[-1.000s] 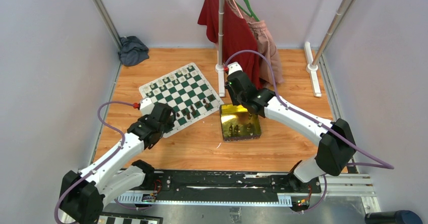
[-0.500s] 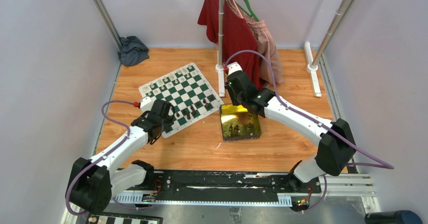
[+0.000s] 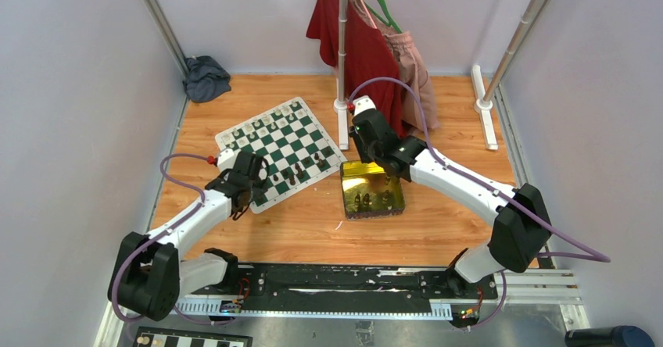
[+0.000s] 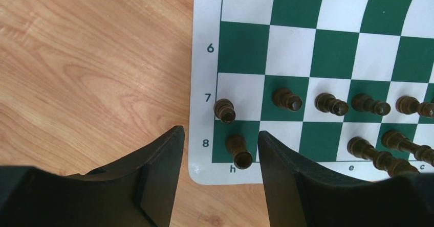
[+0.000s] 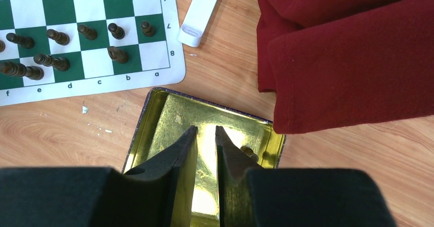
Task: Set up the chess pieces on the board
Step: Adjust the chess piece on the chessboard.
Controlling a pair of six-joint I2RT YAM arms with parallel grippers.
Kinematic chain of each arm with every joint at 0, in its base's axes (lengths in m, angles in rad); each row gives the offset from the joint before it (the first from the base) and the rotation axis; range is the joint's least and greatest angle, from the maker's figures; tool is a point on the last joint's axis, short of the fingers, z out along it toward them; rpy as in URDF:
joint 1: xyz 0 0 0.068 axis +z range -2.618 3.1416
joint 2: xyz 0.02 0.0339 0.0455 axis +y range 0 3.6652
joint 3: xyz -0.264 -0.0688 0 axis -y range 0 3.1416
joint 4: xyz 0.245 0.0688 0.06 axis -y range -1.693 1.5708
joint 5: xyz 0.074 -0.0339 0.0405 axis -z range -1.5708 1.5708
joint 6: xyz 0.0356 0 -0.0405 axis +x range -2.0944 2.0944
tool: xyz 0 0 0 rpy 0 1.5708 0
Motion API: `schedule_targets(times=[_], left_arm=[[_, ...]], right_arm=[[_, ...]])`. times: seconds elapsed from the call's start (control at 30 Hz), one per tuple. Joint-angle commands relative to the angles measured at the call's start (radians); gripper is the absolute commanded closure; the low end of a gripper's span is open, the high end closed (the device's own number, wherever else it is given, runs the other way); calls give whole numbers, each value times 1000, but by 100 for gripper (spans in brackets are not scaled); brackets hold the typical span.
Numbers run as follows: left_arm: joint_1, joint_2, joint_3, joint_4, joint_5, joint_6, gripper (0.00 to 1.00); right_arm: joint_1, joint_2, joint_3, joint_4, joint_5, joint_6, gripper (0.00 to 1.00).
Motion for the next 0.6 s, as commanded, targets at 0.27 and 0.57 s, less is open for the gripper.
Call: schedule_targets(times=[0.27,0.57], left_arm=[[38,49,27,49,8,58,41],[43,72,47,52,5,95,42]], right_arm=[[-20,-13,-9,8,12,-9,78],[-22,-12,-14,16,11,3,79]])
